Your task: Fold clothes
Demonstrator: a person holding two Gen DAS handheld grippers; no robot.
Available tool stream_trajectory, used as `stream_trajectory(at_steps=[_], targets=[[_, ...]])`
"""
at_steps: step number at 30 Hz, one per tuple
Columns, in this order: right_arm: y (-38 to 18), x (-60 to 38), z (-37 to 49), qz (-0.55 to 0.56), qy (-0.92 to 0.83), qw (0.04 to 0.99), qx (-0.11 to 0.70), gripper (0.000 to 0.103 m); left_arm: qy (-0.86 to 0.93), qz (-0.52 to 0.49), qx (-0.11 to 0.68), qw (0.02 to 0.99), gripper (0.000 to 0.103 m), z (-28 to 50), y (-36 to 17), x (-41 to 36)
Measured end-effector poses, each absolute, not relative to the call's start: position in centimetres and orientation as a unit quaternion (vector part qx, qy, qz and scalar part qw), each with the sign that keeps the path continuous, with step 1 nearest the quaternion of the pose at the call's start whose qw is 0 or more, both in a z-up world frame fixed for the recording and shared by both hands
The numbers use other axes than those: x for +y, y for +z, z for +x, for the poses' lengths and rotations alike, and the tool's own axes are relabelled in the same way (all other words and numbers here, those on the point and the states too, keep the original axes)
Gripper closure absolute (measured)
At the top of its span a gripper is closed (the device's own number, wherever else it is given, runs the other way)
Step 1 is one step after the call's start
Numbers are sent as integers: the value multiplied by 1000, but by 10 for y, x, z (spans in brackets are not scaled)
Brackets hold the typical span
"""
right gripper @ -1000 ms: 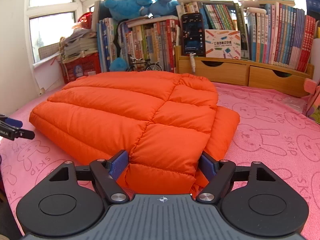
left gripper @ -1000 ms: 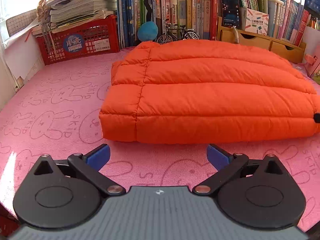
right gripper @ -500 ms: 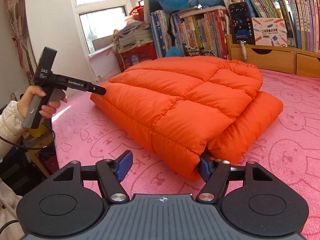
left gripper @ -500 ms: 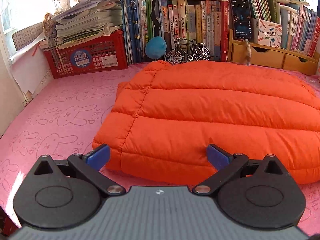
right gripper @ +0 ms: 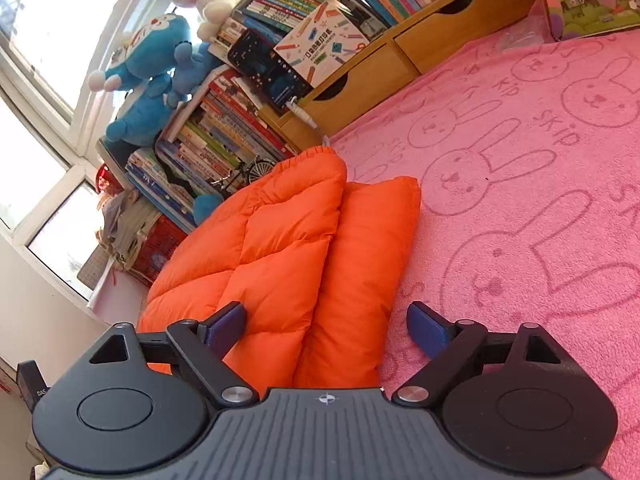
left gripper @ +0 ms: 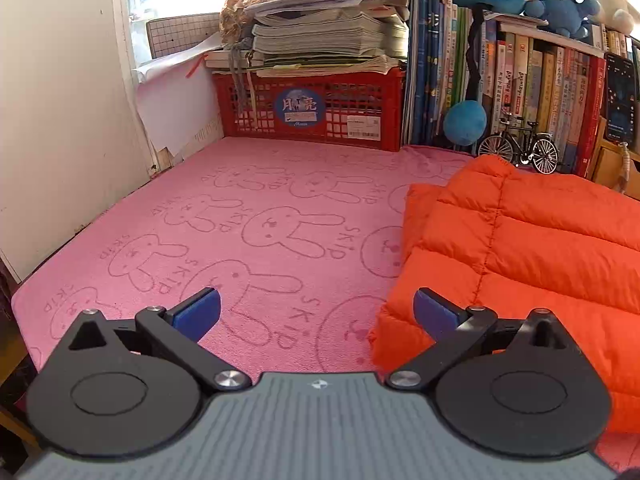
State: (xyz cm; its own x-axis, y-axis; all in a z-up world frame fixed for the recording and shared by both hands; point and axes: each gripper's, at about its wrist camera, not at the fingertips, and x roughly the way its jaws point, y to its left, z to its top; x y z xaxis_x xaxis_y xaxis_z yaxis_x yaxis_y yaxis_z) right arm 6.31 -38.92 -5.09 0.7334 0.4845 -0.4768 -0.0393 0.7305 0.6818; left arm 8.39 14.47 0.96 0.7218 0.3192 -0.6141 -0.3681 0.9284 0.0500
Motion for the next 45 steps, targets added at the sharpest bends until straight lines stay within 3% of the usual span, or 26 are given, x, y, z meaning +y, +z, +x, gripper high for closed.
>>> stream_trajectory(at_steps=[5,9,15,21,30,34,40,45], targets=[[-51,-381,93,332,148,868,337,29,145,-113,302,935,0,83,4,175],[-47,-388,85,324,140,874,335,18,69,-179,265,945,0,81,-6,201],[-40,-382,44,270,116,894,338,10,-22,-172,304,937,0,103,-30,211],[-32,-361,25,223,121,906,340,10,-163,-237,305,908,0,107,-36,214],[1,-328,4,96,124,938,310,11,-298,-118,293,901,0,99,-31,176],[18,-325,7,82,92,944,307,11,-340,-119,260,896,24,85,-26,176],[66,-272,52,14,86,946,312,10,-419,-64,210,881,23,46,-21,165],[92,-152,120,-37,162,931,326,7,-424,-103,200,877,22,39,-33,166]])
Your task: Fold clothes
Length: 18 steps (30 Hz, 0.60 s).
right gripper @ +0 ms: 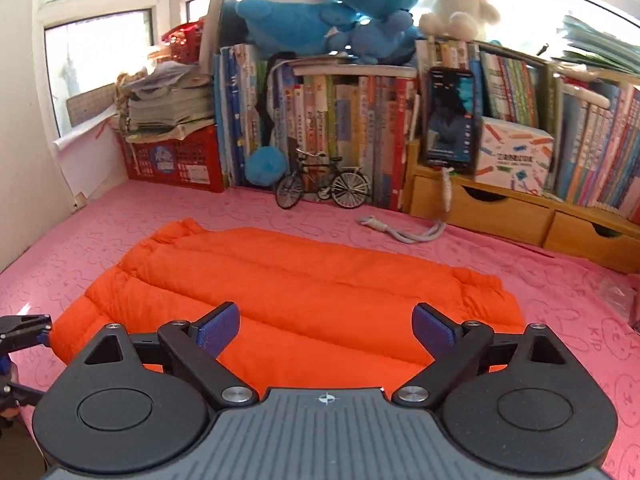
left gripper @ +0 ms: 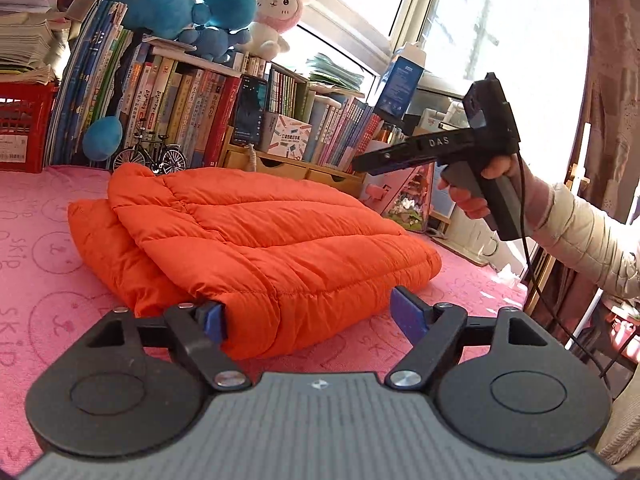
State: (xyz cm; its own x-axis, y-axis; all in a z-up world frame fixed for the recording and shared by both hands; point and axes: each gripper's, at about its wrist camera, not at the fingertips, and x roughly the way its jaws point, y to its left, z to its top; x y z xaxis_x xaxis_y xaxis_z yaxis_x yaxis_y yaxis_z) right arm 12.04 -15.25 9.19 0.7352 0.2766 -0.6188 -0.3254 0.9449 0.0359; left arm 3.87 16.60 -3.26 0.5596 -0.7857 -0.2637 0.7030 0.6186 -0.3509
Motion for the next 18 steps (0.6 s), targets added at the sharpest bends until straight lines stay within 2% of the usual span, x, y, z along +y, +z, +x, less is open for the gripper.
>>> stream_trajectory(at_steps=[3,5,9,11,12,13,14,16,18], targets=[[94,-57,162,-62,208,908,359,6,-427,-101,193,878,20,35,-36,166],[90,-1,182,-88,228,893,378,1,-431,-90,181,879,18,30,-36,166],[55,82,209,-211,208,873,387,1,-428,-105,172,881,16,27,-37,180],[30,104,216,-270,185,859,394,20,-416,-124,172,884,15,26,-38,196],[23,103,216,-273,179,858,397,43,-405,-138,172,887,13,26,-39,210],[19,98,216,-264,177,860,400,54,-393,-153,172,890,7,25,-40,222],[17,93,215,-257,176,862,400,59,-378,-173,173,893,6,26,-42,234],[18,83,208,-250,173,870,389,76,-347,-226,176,893,6,33,-45,262],[23,75,200,-241,173,877,377,84,-330,-287,182,881,6,45,-50,284]])
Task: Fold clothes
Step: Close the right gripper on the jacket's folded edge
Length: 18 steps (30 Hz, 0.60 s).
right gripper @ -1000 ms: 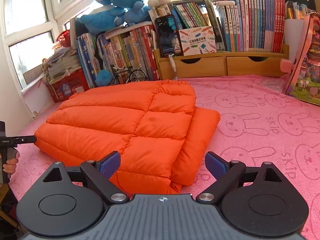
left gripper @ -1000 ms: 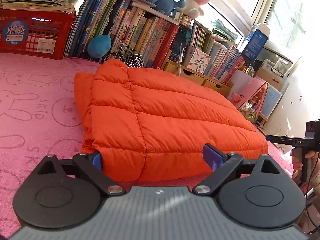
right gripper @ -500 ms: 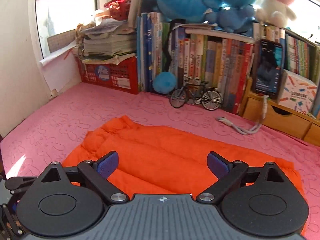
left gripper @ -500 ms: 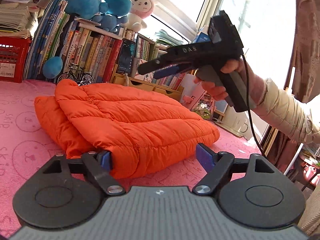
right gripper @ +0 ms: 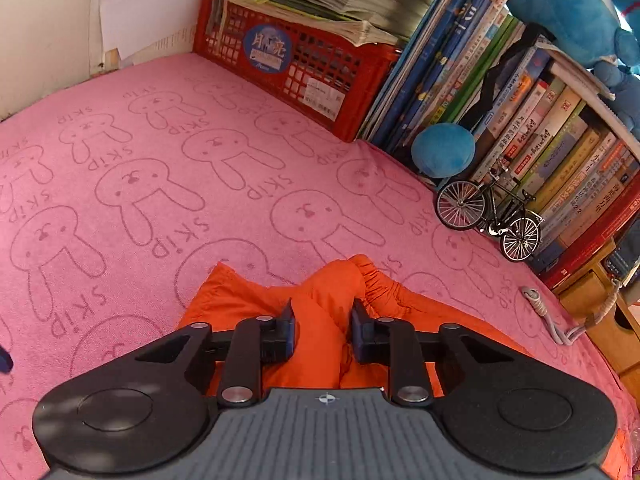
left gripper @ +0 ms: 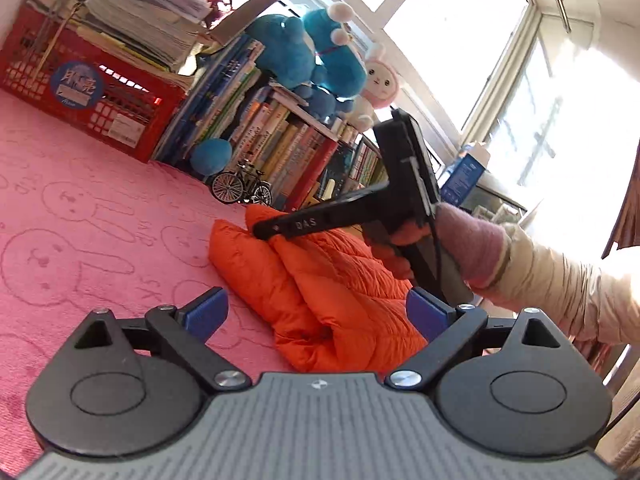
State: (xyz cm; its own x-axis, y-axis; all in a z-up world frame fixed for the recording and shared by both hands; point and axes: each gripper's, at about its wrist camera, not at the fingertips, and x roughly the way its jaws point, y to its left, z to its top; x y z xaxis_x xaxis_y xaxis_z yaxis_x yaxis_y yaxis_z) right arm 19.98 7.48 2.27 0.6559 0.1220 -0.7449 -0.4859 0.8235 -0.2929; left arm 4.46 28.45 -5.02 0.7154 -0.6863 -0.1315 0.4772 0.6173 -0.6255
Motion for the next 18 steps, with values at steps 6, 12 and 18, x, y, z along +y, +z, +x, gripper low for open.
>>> stream_trajectory(at_steps=[6,12,18], targets=[[30,84,175,-255,218,871,359,88,-290,-339,202,872,6,68,-60,293],[23,102,169,-265,253,865,342,82,-286,-310,199,885,5,58,-55,282],[43,69,157,-189,276,888,317,55,-254,-282,196,904,5,53,-43,265]])
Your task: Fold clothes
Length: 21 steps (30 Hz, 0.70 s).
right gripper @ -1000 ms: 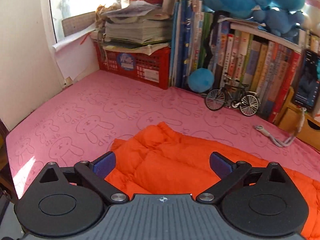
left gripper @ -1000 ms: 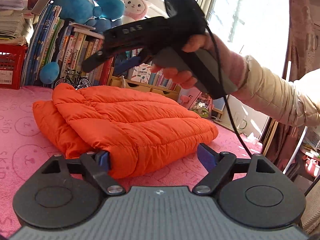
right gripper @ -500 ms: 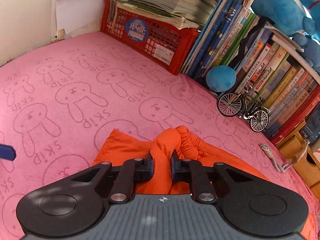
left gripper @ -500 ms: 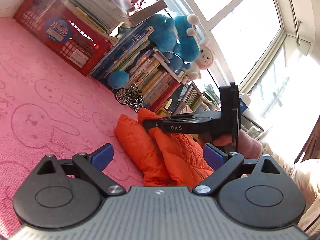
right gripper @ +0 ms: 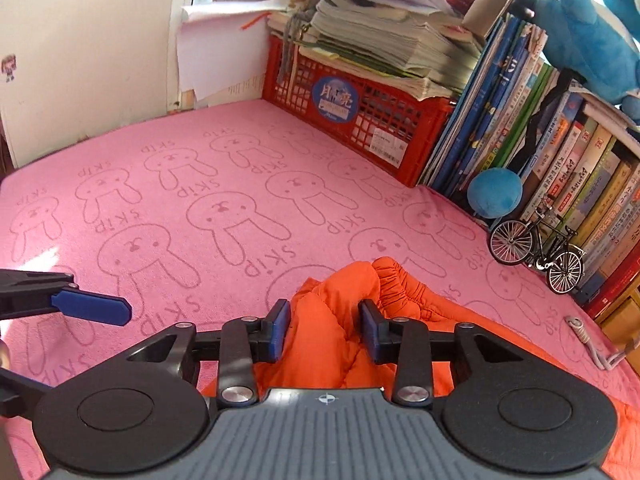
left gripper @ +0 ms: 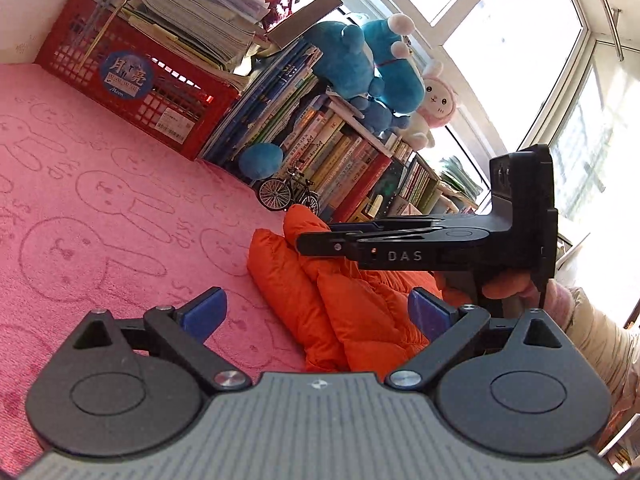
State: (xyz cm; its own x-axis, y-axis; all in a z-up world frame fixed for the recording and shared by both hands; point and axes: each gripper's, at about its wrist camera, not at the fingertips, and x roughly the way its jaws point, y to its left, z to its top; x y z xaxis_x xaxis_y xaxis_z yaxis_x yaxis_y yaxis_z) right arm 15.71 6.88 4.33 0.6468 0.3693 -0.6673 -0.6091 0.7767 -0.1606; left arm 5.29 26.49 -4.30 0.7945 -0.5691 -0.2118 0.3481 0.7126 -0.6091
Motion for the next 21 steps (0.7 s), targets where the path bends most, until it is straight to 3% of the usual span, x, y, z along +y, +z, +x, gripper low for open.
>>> stream_trajectory(at_steps=[1,6,12,15,21], targets=[[50,58,152,-177,272,895,306,48,-242,-283,195,907,5,56,-38,262],[81,-20,135,-144,195,938,248,40,-165,-250,180,937,4,77,-7,228],[69,-125,160,-119,98,954,256,42,-93,-65,186,976,5,129,6,135],[35,-173,181,-126,40,947,292,46,-30,12,218,975,12,150,-9,109],[-3,-293,174,-19,-106,936,334,46,29,14,255,966,12,157,-20,120]])
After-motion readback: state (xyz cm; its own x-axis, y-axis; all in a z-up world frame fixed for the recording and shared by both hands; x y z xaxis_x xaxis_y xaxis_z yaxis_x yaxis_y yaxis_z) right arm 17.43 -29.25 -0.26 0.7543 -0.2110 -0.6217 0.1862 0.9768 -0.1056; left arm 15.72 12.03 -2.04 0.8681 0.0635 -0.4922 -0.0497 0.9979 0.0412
